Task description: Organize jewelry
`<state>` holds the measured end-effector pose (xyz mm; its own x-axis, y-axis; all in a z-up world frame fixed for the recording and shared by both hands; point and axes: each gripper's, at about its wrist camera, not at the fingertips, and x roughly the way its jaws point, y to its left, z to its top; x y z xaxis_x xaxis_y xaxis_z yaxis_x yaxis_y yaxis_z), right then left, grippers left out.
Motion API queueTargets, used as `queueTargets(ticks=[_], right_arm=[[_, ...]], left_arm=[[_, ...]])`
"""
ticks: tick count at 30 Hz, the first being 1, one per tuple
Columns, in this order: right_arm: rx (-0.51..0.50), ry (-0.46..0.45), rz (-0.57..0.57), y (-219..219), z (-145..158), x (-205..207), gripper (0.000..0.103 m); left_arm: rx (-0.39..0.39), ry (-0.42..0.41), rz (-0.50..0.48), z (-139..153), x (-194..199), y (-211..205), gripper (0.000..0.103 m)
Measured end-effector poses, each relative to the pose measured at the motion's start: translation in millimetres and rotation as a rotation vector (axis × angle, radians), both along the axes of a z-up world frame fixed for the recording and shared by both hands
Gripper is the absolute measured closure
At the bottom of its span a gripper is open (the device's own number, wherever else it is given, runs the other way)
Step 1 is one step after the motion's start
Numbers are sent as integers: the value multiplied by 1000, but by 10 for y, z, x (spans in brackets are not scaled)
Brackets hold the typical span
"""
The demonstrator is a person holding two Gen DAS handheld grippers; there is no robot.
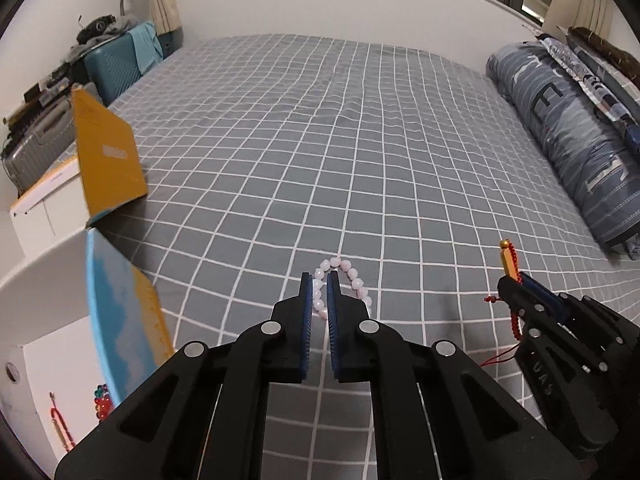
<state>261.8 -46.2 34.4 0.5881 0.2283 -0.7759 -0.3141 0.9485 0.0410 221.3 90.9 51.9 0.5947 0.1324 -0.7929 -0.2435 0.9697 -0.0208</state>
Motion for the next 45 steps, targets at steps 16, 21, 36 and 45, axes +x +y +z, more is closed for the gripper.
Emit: queueTargets(ticks=[16,21,36,45], right_arm=[[-38,64,23,75,-396,274,92],[-52,83,23,98,-528,342,92],[-36,55,20,111,-310,240,92],[-8,7,40,205,45,-30,92]], left_arm=[[-21,163,59,-974,524,291,55],[-35,179,65,-1169,616,317,55],[-57,91,40,-629,319,230,93],[-34,1,34,-12,-96,202,93]])
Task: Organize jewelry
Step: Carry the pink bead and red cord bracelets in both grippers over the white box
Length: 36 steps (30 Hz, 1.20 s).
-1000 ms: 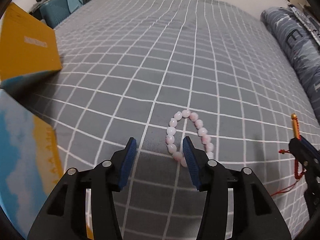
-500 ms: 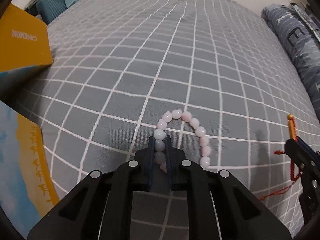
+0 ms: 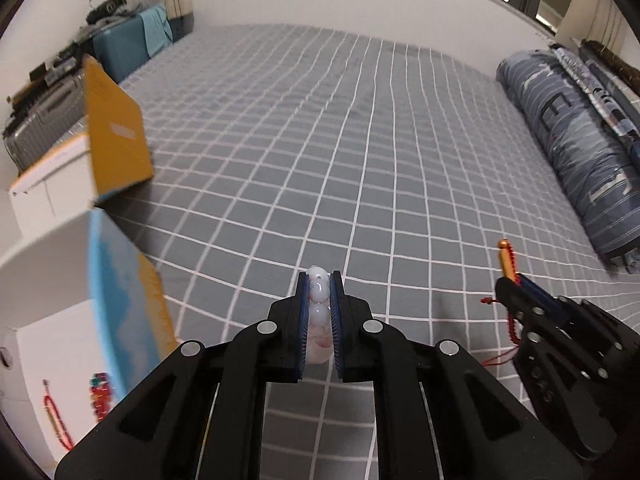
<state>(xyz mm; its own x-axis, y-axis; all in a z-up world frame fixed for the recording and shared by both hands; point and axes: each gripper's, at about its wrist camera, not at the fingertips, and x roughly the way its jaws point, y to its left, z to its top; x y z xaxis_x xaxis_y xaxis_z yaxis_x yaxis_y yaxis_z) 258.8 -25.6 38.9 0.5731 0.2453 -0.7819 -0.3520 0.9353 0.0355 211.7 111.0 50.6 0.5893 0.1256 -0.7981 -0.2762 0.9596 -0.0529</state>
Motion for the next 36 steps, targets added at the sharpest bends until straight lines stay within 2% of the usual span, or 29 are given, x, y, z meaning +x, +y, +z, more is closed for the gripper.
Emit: queueTargets(ticks=[9,22,29,36], right_arm=[[46,-40,70,369,413,-347,92],[108,-104,317,1577,785,-1108,92],[101,-59,435,2297,623,-1487,92],[15,34,474,2729,215,-1652,92]], left_arm=[[23,-82,60,539,-618,312,93],[17,-120,257,652,-1679,1319,93],[14,-80,374,424,-2291,1877,93],[4,7,433,80,-2517,2221,93]])
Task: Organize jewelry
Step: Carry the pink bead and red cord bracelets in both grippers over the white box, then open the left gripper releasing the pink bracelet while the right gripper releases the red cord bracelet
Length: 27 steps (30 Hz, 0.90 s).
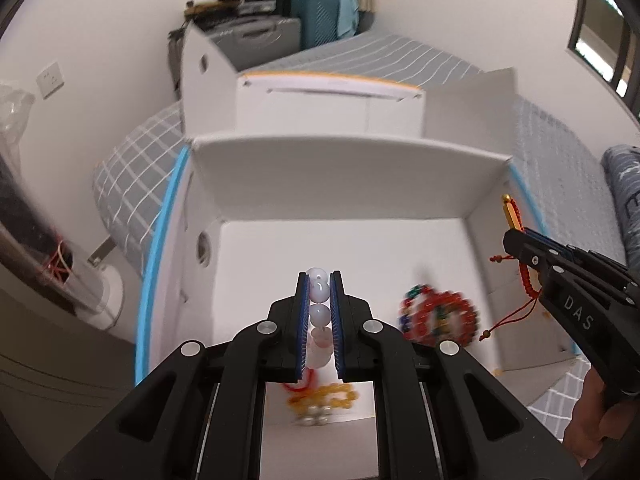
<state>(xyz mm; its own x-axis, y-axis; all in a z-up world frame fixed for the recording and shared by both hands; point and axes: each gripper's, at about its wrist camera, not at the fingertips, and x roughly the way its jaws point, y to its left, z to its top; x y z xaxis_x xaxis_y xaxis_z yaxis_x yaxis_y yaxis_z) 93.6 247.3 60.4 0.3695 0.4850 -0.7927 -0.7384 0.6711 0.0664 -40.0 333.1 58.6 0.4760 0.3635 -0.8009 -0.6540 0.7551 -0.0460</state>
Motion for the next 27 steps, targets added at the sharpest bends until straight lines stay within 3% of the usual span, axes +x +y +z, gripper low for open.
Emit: queueTargets(ticks=[6,14,16,18,21,22,27], right_arm=[[-114,86,-14,178,-347,74,91],[-143,117,-14,178,-446,62,89],[-139,142,1,176,-464,61,80],[-111,142,0,159,-424,71,58],[-66,106,-10,55,-264,31,39],[-50,89,-12,-4,-185,0,37],[11,14,-27,-289,143,-208,16]], left_arm=[[-25,52,10,-176,37,151,93],[-47,88,22,-307,58,274,92],[-41,87,33,-292,45,267,91],[-39,86,41,-246,26,257,87],[-34,66,50,-145,-21,221,60],[-24,51,56,-93,-65,197,47],[8,-2,56,85,-306,57,22]])
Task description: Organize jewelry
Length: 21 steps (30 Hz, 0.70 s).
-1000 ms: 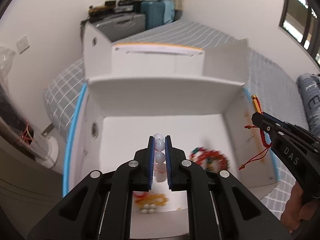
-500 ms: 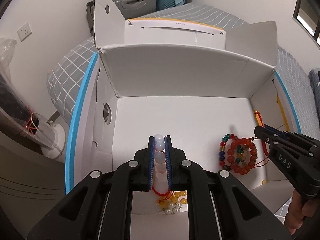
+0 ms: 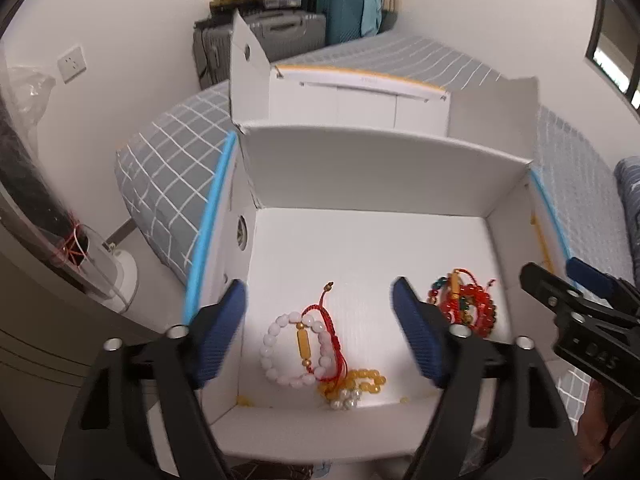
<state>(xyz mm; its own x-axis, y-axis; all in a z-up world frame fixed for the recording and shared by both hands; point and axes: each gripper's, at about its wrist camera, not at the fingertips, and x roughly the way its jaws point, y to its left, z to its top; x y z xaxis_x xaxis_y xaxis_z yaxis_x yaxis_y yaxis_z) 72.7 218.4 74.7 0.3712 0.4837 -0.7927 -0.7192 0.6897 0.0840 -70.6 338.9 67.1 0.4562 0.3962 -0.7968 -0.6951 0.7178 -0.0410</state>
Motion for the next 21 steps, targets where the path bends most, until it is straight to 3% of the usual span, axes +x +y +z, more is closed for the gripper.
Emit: queueTargets(ticks=[3,5,9,21], right_arm=[[32,-52,-16,-208,138,-185,8],[36,-73,-26,-313,178,-292,8],[49,-97,-36,-479,201,-525,8],[70,-127,-49,-739,97,-931,8]], left_arm=[[48,-43,2,144,-213,-142,11],[68,-63,-10,212,-320,-234,6],[90,-95,-31,283,-519,-426,6],[134,-81,-54,175,-890,-702,6]])
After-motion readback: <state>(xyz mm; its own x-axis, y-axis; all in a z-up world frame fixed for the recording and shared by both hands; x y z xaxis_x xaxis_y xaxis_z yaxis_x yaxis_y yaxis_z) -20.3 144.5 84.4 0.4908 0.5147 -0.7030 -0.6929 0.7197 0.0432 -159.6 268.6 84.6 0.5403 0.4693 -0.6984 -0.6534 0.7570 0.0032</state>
